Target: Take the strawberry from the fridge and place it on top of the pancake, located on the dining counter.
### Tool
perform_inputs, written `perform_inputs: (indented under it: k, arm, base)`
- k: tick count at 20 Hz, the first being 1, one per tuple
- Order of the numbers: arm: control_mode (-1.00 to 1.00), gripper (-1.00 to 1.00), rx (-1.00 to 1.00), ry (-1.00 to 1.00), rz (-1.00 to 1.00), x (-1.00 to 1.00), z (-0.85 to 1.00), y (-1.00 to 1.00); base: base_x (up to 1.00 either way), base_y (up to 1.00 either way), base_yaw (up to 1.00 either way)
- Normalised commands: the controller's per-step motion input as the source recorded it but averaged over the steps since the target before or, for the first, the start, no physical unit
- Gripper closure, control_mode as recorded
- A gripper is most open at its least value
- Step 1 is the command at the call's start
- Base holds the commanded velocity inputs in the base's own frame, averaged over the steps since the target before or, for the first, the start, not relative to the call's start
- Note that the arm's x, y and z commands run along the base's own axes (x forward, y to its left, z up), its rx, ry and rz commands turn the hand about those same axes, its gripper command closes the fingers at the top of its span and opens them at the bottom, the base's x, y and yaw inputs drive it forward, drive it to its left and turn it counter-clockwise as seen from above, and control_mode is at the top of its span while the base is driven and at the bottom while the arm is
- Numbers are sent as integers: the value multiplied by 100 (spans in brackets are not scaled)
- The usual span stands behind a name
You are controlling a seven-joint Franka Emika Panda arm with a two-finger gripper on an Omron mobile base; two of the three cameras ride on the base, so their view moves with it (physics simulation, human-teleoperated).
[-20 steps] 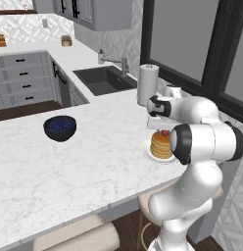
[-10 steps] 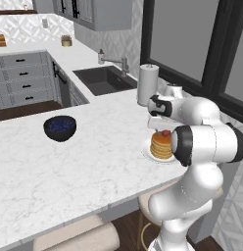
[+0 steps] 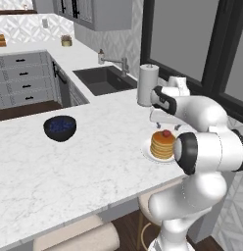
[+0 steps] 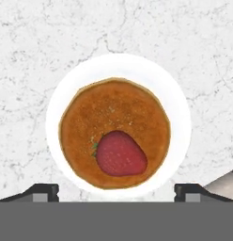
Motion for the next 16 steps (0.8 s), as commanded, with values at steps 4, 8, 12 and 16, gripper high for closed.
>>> perform_inputs:
  k: [4,8,12,16]
  arm:
    - [-100,-100,0,-2,0,-17,27,0]
    - [-100,-100,0,-5,0,-31,2,0]
    - [-100,-100,0,-6,0,-43,0,0]
    - [-100,-100,0,-8,0,-47,1,0]
  base:
    - [0,0,0]
    - [0,0,0]
    - [0,0,0]
    - [0,0,0]
